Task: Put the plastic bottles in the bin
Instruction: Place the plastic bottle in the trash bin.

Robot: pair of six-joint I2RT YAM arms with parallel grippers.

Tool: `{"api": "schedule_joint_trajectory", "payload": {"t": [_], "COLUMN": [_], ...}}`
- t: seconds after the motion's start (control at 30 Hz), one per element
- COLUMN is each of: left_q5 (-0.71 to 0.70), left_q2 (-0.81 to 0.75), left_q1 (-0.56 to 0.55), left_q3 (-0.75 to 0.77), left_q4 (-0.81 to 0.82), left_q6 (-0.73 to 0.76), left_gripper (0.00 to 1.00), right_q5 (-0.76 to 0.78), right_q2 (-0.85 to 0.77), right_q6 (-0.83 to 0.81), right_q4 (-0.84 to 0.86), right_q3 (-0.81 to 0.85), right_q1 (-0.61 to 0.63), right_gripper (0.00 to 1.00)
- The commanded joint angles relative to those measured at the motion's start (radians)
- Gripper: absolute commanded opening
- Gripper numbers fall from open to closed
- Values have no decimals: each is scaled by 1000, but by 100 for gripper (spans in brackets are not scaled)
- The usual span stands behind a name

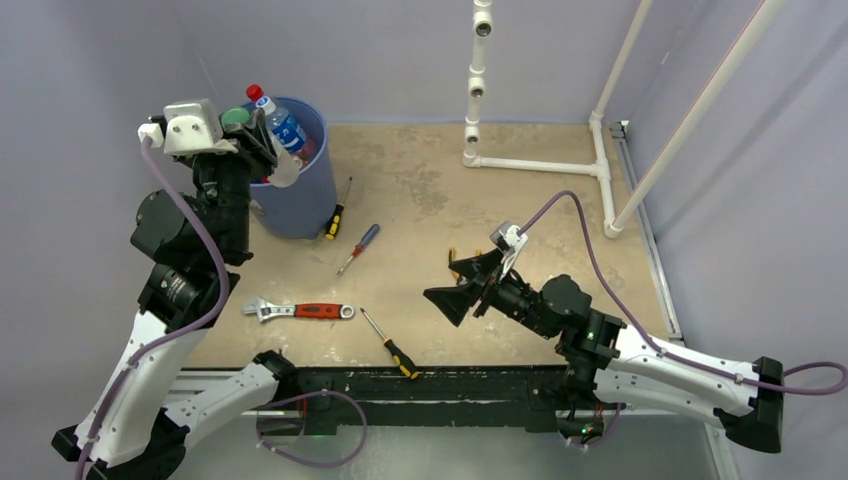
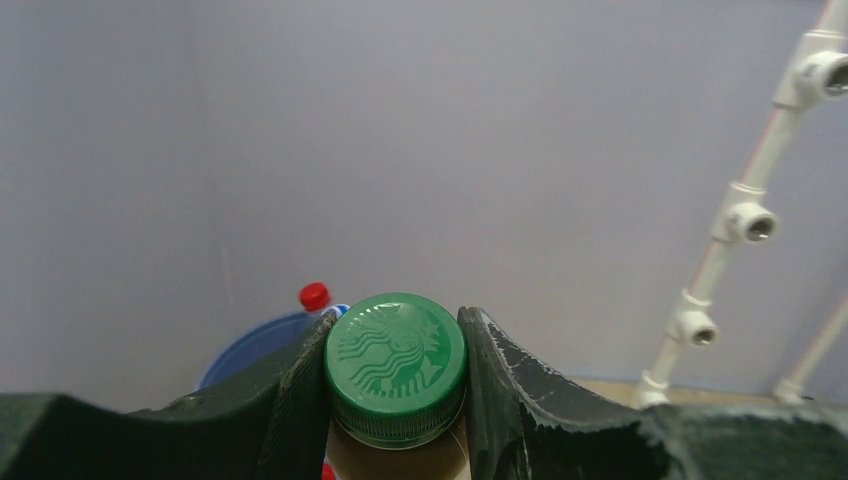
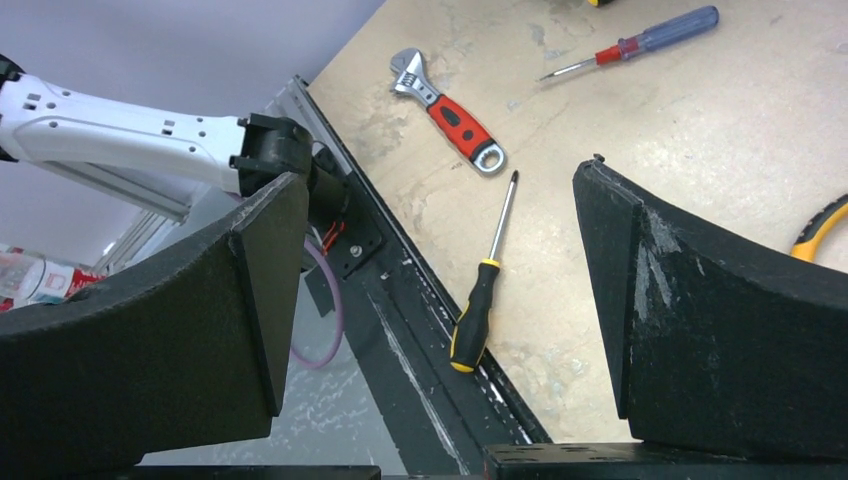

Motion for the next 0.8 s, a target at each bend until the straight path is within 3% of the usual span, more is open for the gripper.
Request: {"api": "schedule_joint_trajectory", "payload": {"t": [0.0,0.17,0.3,0.47,0.77], "left_q5": [-185,-181,-152,-83,-35], "left_q2": [42,118,230,293,307], "left_q1": [0,0,34,250,378], "left_q3": [-17,-86,-8,7,-108], "left_q4": [162,380,402,400,504], "left_q6": [183,326,338,149,50], "left_gripper": [0,0,0,0,0], "right_q5": [32,47,40,33,36], "right_q2": [10,31,39,5,-62], "right_q6": [-16,-22,-24,-26,-34], "right_q4": [19,37,26,11,-37], "right_q3": [-9,-16,-11,-15,-26], "right_q1": [2,2,2,2,2], "right_gripper": [99,99,99,99,99]}}
